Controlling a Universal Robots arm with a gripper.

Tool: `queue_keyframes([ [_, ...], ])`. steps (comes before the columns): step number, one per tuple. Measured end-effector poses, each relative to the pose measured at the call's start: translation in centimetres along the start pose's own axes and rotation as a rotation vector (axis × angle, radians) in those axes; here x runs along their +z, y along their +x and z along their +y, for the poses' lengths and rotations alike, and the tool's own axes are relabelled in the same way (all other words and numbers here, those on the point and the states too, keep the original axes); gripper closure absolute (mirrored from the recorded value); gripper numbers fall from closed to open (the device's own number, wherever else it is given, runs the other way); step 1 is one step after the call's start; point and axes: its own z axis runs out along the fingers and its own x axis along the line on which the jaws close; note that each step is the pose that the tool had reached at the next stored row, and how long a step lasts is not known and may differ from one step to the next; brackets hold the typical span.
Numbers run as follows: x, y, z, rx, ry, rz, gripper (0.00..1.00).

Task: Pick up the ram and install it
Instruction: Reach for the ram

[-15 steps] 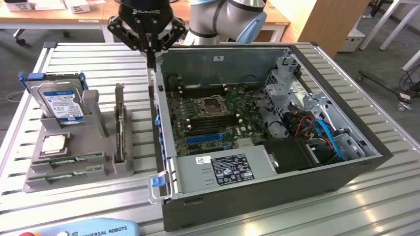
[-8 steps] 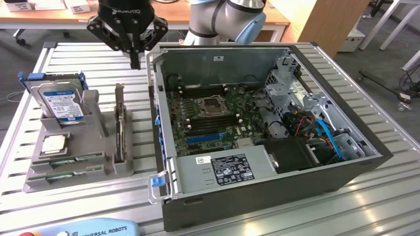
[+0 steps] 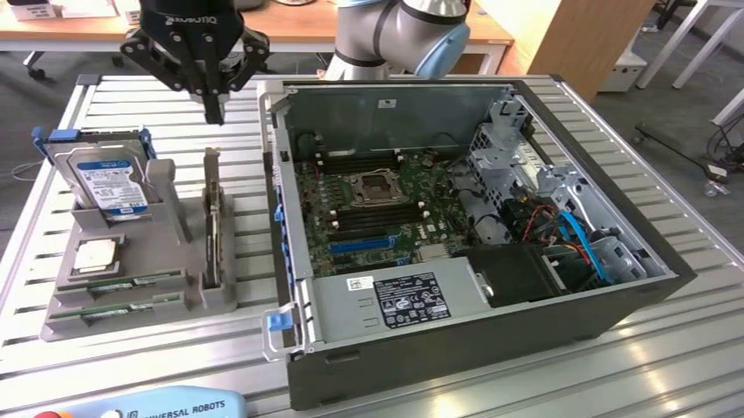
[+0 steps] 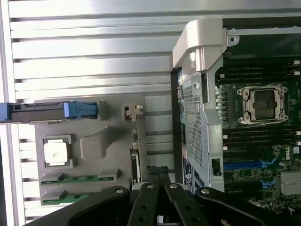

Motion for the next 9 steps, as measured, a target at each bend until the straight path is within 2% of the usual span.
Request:
queue_keyframes([
  [9,-0.01,3.1,-0.23,0.000,0.0001,0.0000,0.90],
])
